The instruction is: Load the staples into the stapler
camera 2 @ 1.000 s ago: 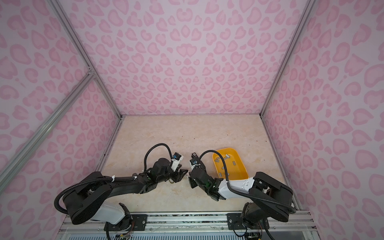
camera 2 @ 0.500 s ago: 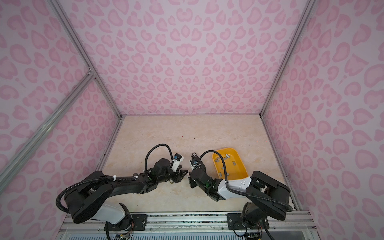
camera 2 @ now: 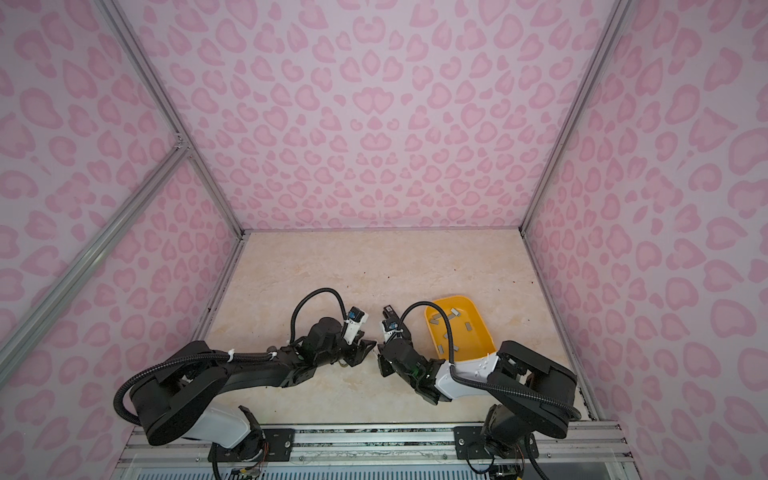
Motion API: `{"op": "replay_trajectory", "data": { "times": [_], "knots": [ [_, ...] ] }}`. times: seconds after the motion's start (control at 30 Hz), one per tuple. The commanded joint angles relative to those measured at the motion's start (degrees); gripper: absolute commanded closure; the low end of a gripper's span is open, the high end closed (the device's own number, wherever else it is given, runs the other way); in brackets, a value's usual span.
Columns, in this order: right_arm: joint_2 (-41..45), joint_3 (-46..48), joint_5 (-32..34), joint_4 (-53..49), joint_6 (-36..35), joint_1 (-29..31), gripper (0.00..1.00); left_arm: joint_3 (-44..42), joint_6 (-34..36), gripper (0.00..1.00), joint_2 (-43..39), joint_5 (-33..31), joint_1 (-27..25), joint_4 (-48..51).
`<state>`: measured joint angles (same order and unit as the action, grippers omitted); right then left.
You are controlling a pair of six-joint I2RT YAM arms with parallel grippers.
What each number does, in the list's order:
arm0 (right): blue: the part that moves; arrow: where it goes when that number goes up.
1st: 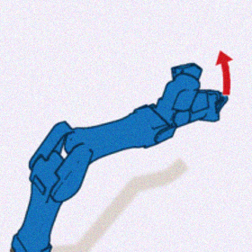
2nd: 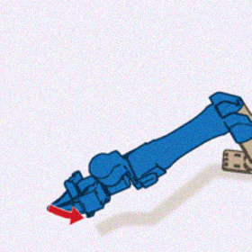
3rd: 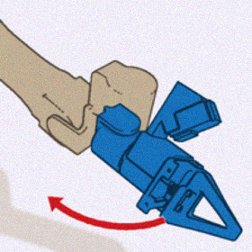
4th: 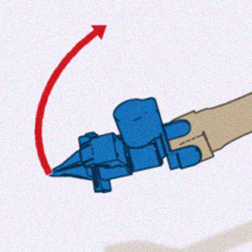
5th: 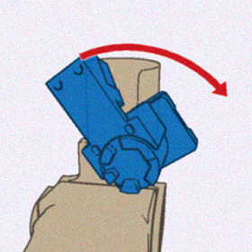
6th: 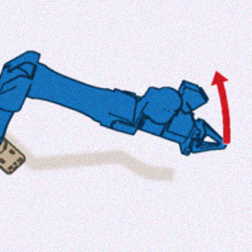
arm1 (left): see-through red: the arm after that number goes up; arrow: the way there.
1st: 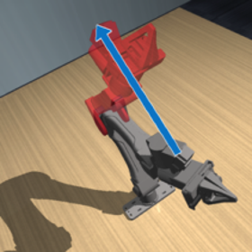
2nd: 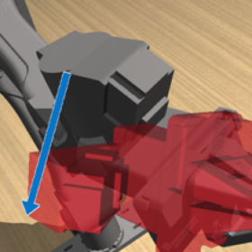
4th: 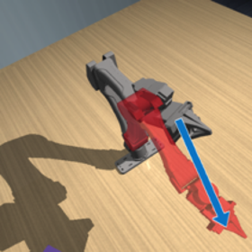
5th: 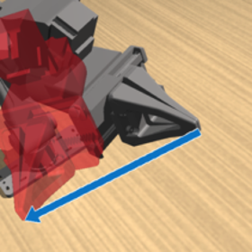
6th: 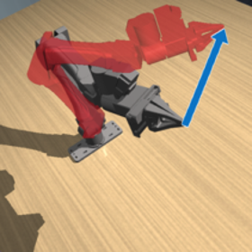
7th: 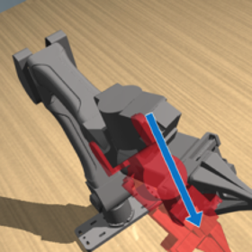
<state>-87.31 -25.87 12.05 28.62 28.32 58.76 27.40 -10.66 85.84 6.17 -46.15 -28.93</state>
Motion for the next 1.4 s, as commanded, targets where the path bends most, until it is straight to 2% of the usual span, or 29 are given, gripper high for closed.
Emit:
{"op": "replay_trajectory", "data": {
  "times": [0.0,0.87,1.13,1.37],
  "knots": [
    [-0.9,0.9,0.2,-5.1,0.5,0.0,0.8,0.4,0.7,0.45,0.4,0.2,-0.1,-2.4],
    [-5.2,3.5,1.2,-0.9,3.2,0.8,0.83,0.0,1.2,0.46,1.5,-0.8,-0.3,-3.5],
    [-6.5,4.0,5.2,-0.8,3.8,3.2,0.83,-1.6,1.3,0.47,1.6,-1.4,-0.4,-5.8],
    [-9.7,4.5,5.7,1.9,4.6,3.4,0.83,-2.1,1.5,0.47,3.0,-2.1,-0.6,-7.6]
  ]
}}
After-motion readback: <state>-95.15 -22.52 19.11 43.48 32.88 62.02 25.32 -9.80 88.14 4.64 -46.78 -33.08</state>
